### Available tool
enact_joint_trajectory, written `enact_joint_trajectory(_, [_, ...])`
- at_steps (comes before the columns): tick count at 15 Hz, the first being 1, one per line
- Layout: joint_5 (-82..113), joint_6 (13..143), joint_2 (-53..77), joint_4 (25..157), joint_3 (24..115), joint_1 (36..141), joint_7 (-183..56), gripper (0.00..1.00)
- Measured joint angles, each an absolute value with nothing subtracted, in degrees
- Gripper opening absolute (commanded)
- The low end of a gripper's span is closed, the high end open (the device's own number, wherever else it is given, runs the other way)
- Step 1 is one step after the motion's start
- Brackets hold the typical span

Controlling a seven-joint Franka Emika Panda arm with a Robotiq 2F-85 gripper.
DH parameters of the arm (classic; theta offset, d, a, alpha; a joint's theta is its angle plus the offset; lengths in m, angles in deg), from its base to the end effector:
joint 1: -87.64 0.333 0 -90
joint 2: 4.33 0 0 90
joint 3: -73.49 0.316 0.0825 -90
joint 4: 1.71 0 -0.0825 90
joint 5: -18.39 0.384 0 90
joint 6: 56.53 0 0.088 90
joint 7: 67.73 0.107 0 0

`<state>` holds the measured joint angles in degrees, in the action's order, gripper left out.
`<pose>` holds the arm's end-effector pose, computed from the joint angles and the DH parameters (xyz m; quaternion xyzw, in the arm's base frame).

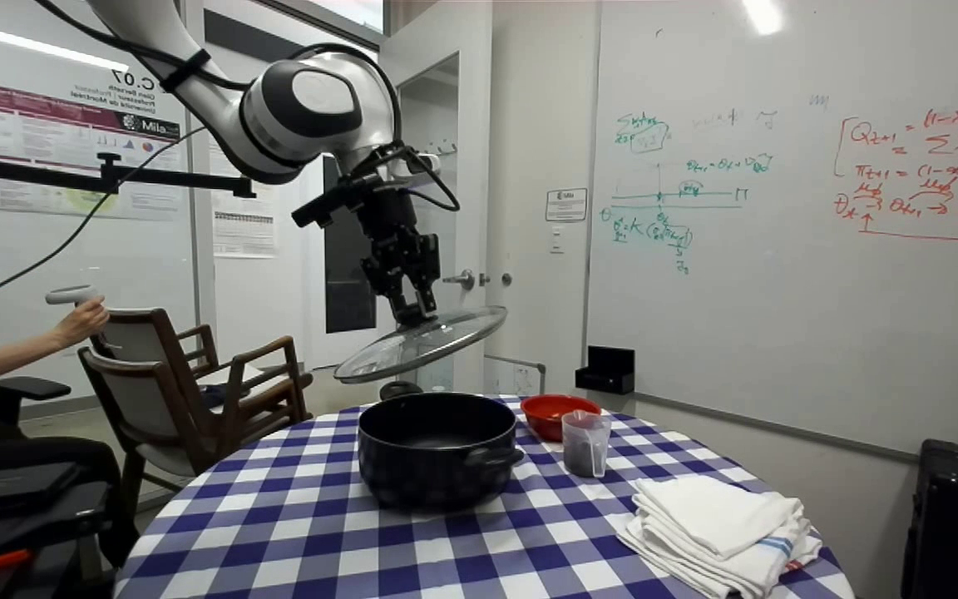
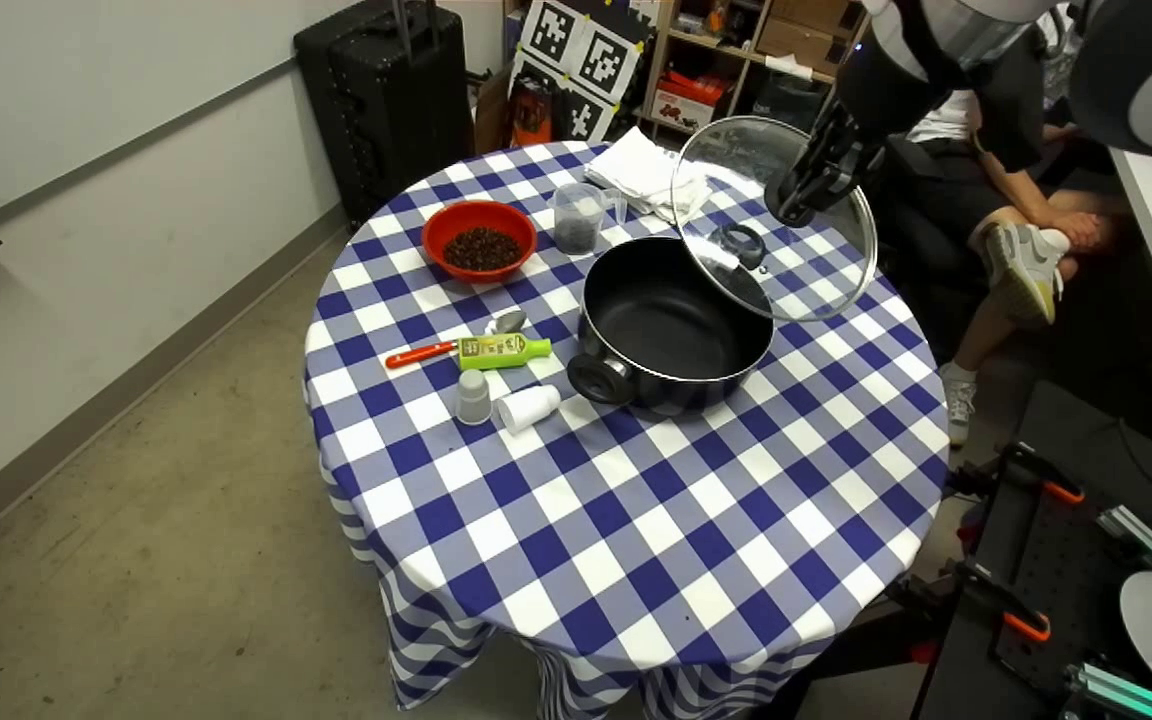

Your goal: Put the glass lid on the black pot

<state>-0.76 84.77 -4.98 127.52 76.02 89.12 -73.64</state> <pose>0.5385 0.0384 0.3899 0.9661 0.2018 0.1072 0.1198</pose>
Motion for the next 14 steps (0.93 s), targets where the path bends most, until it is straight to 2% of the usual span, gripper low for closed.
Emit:
enact_joint_trajectory(4, [3.01,90.94,0.70,124.49,75.90,89.03,-76.63,0.26])
enact_joint_trajectory(14, [11.75,92.44,10.00,118.83,77.29,88.81,-84.31,0.26])
